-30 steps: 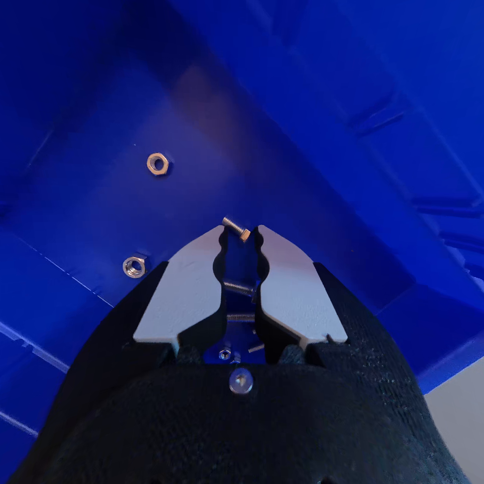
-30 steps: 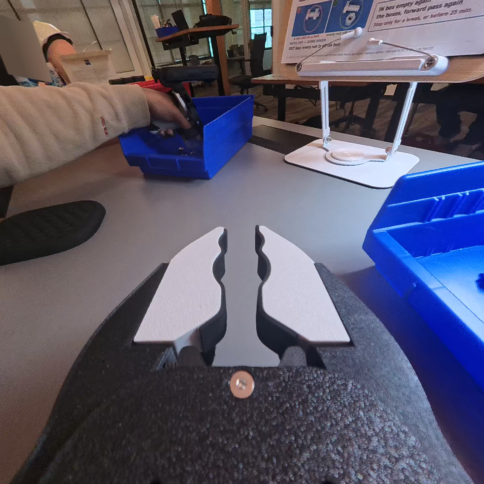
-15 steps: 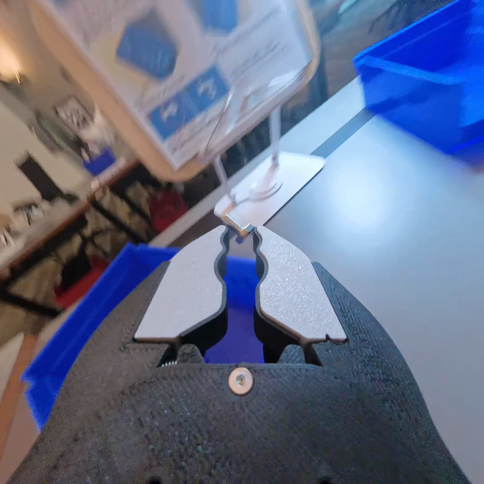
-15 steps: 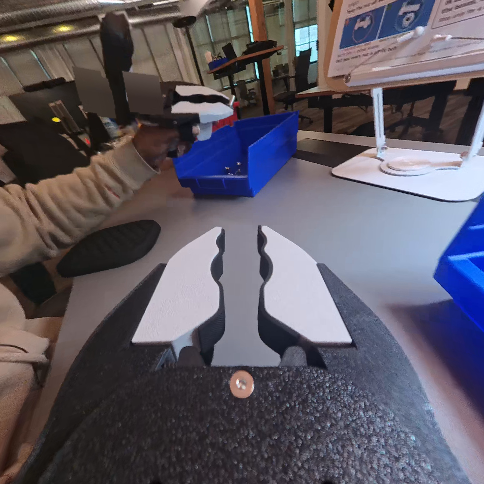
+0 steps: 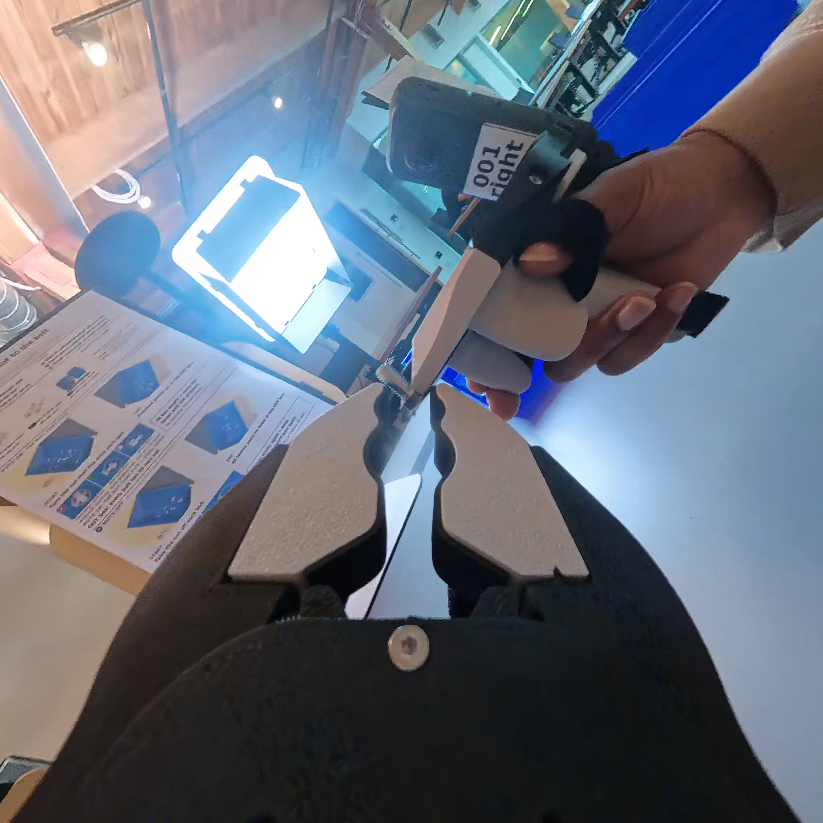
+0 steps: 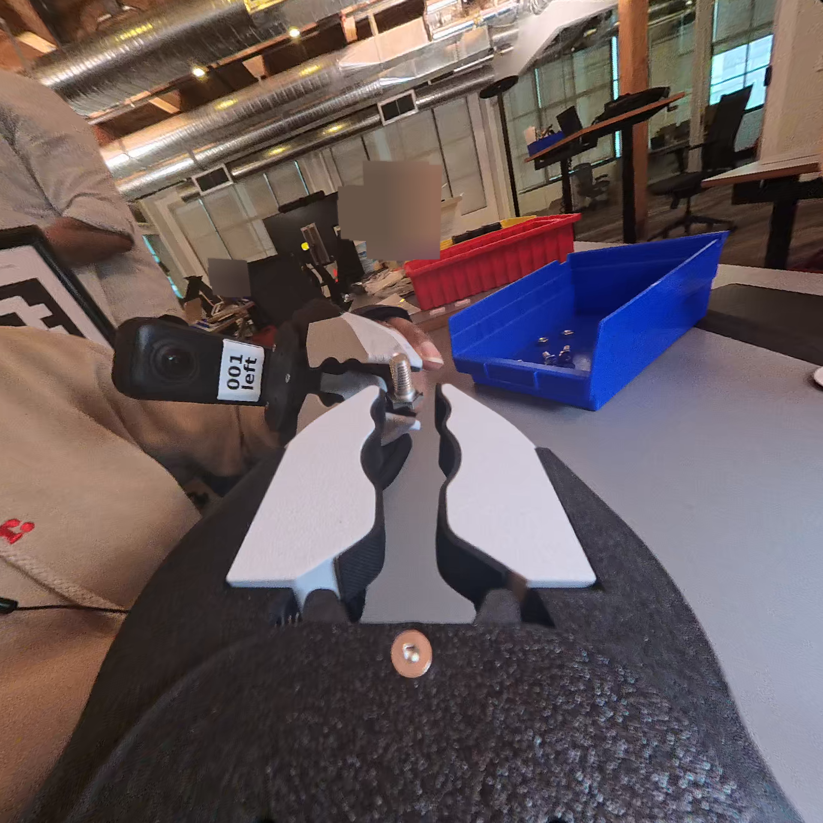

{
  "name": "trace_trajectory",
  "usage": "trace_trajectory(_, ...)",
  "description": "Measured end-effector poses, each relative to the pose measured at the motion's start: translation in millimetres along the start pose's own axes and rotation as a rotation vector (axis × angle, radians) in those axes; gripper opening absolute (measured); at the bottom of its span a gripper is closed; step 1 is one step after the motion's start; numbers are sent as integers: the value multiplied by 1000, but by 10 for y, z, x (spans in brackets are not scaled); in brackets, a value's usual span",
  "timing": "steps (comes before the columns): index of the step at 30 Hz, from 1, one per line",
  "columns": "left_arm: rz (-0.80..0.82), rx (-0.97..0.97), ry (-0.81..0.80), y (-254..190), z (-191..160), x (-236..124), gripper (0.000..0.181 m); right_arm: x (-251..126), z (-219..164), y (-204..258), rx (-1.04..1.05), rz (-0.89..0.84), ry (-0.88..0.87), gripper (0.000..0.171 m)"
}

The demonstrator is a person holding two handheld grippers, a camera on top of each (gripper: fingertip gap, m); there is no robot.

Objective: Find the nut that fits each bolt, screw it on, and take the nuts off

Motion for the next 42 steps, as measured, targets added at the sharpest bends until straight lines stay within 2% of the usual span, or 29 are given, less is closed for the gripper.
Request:
trace_trajectory(6,-12,42,-44,-99,55,-37,17,33,-98,75,2,72,71,16)
trace_trajectory(10,-64,-7,-35,-137,-6,-11,17,17,-109,30,-72,5,108,16)
trace_trajectory(13,-190,-193,-122,-129,-5,-61,32,-38,-93,-10,-97,-26,126,16)
trace_trajectory(16,-284,-513,-210,1,-9,-102,32,-90,-128,-28,-140,-38,187,16)
trace_trajectory(18,-350,-648,-225,43,-47,-93,28,-75,-205,-6,-208,-43,245,16)
trace_trajectory(21,-498,-734,-221,-49,-83,-94,25,-6,-289,84,-248,-5,279,16)
trace_trajectory(23,-528,-778,-255,-57,-71,-117,21,22,-333,122,-252,18,303,16)
trace_trajectory(26,-582,-739,-250,-107,-51,-145,10,37,-374,130,-254,23,320,16)
trace_trajectory(31,-598,-757,-234,-117,-68,-143,8,48,-390,129,-252,26,321,16)
trace_trajectory(38,-466,-912,-260,71,-132,-103,7,35,-250,74,-279,-58,175,21)
trace_trajectory(42,-407,-930,-232,113,-156,-77,7,53,-208,50,-309,-142,99,21)
Point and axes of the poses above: each gripper's, where its closed fingertips meet, x out along the fingers, z out of its top, y = z × x across the jaws, the point moved 5 cm from there along -x, back along the fingers, and after that the axes turned 9 degrees about x, right-handed, at the moved point
